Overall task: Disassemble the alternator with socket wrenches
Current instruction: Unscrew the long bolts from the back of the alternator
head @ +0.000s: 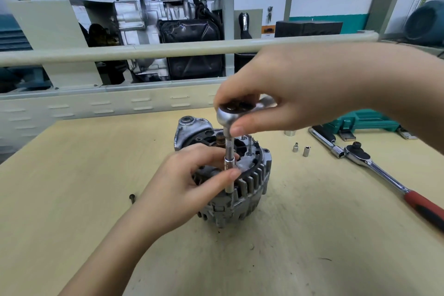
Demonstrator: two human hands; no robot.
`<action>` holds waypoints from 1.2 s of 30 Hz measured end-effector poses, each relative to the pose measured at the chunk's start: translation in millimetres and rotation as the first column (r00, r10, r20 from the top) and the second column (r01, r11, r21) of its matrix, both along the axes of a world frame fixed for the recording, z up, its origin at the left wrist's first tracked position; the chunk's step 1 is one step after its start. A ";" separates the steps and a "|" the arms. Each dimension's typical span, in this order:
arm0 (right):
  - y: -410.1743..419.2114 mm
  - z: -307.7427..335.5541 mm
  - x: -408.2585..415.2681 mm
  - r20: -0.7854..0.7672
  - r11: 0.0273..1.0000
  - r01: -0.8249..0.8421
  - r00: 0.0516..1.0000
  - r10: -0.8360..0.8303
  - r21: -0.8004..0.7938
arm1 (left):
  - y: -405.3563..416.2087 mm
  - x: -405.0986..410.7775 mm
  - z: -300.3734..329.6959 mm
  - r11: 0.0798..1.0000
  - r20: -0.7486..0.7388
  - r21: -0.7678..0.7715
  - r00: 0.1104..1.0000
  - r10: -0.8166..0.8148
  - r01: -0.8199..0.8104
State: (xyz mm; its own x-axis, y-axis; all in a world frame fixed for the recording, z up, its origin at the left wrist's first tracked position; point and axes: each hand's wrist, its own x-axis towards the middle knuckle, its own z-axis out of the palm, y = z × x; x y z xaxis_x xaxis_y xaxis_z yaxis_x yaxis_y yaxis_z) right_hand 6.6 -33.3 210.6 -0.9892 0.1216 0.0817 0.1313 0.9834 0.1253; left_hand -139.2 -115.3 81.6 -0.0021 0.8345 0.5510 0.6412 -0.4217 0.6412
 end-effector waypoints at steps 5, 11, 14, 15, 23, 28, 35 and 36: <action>1.1 -0.5 -1.4 -0.007 1.000 -0.015 1.000 0.014 -0.021 | -1.5 -2.2 -0.7 1.000 0.037 0.004 0.999 -0.013 0.013; 0.6 -0.5 -1.7 -0.039 1.000 -0.017 0.999 0.016 -0.020 | -1.3 6.5 2.0 0.993 0.006 0.110 0.999 0.042 -0.043; -0.1 -1.1 -1.0 -0.047 0.999 -0.038 0.998 0.037 -0.022 | -2.0 6.0 2.5 0.995 0.009 0.092 0.999 0.039 -0.039; 0.0 -1.0 -1.0 -0.042 0.999 -0.041 0.998 0.040 -0.023 | -2.0 4.1 2.3 0.998 0.007 0.064 1.000 0.024 -0.025; 3.5 0.4 0.0 -0.032 0.996 -0.058 0.998 0.056 -0.060 | -1.8 0.6 0.8 0.999 0.026 -0.027 0.999 -0.032 0.033; 1.2 -1.2 -0.5 -0.062 0.999 -0.027 0.998 0.026 -0.021 | 0.1 6.5 -0.9 0.997 0.087 0.026 0.993 0.077 -0.080; 4.7 -2.9 1.7 -0.076 0.997 -0.047 0.996 0.043 -0.053 | -4.1 -0.5 4.1 0.985 0.211 -0.127 0.974 -0.085 0.114; 4.9 -2.4 1.7 -0.074 0.997 -0.044 0.996 0.039 -0.062 | -4.2 -1.3 4.4 0.985 0.212 -0.123 0.973 -0.095 0.123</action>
